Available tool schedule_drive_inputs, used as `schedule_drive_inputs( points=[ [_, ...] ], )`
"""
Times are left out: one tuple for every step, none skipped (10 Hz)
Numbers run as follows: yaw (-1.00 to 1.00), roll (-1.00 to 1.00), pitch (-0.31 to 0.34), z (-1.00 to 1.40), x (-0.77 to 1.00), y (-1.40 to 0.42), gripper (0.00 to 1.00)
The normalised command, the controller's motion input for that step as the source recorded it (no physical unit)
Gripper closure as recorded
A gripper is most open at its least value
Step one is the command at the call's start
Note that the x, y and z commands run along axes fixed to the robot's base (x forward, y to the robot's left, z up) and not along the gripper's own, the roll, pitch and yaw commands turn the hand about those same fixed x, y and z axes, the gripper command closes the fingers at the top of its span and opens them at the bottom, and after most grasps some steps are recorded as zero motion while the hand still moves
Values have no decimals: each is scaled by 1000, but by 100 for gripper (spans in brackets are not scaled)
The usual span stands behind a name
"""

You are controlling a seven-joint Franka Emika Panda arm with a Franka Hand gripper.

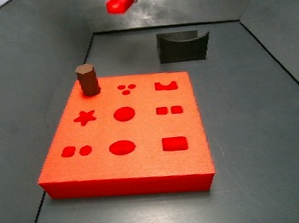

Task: Pick up the arch object. Move up. Place the arch object on the fixture. Regrasp the arch object. Move to above the board. Insert the arch object.
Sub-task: Place the arch object on the fixture.

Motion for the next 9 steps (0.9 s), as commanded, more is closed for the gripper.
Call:
schedule_drive_inputs(
  points=[
    [9,83,71,441,-1,7,100],
    [13,73,80,278,5,8,100],
    [1000,45,58,-321,1000,-506,100],
    [932,46,58,-371,1000,-487,100],
    [677,44,38,-322,1000,-395,100],
    [445,34,40,-257,1000,-328,100],
    [285,28,42,-222,1000,-296,100],
    [182,26,39,-207,1000,-256,100],
    [117,25,34,-184,1000,-218,100]
  ],
)
